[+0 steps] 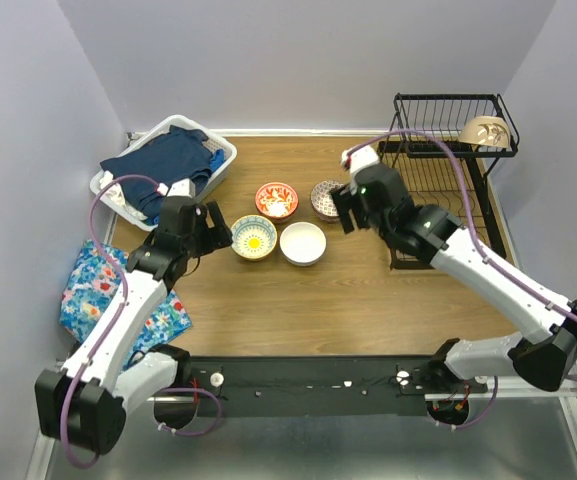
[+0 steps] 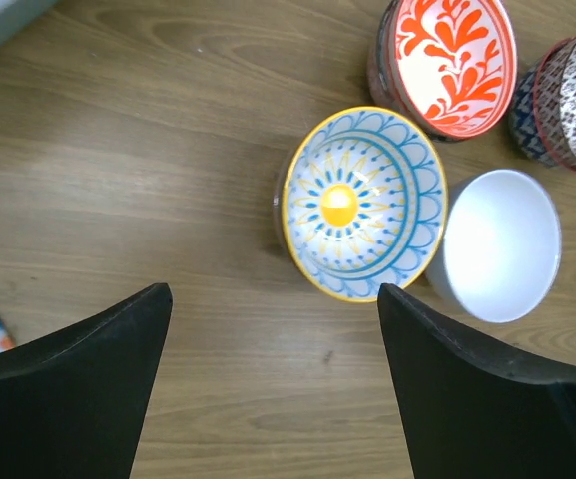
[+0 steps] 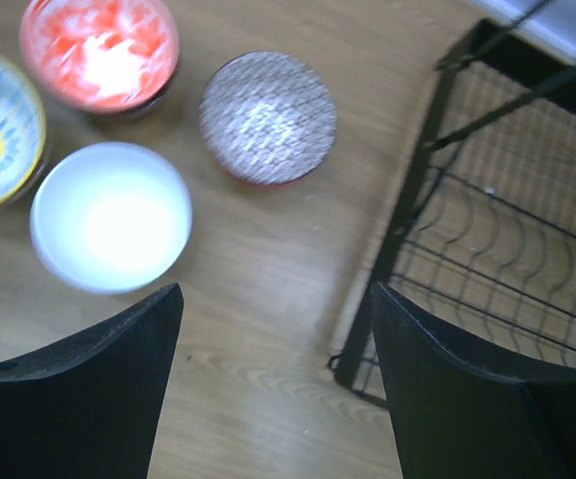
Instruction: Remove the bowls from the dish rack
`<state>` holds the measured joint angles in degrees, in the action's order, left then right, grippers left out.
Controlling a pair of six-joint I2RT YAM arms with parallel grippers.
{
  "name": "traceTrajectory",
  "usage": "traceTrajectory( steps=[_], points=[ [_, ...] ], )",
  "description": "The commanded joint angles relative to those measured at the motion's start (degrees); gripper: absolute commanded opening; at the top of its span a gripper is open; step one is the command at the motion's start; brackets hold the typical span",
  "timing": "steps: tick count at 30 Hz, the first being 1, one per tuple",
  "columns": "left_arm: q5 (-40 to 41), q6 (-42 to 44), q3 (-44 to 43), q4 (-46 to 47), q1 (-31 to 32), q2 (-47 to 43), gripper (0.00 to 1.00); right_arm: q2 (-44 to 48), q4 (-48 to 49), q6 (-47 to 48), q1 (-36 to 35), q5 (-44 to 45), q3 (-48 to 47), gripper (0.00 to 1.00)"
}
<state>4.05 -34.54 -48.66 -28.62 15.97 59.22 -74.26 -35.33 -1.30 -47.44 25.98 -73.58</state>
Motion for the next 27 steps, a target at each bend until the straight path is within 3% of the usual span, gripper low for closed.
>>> traceTrajectory(
  steps=[1,8,15,27],
  points=[
    [4.56,10.71,5.42,-0.39,-0.06,-7.79,0.94,-2.11,-0.09,-1.42,10.33,1.45,-7.09,0.83],
    [2.2,16.35,12.79,5.06,0.03,-17.73,0.99,-4.75,2.46,-8.44,26.76,-6.45,-14.83,0.84],
    [1.56,16.7,14.91,9.11,2.04,-20.73,0.99,-5.46,7.99,-24.15,45.91,-17.18,-15.63,0.83],
    [4.3,17.49,15.35,9.73,4.95,-22.92,0.99,-7.21,18.54,-43.51,58.77,-20.26,-8.95,0.83]
  ],
)
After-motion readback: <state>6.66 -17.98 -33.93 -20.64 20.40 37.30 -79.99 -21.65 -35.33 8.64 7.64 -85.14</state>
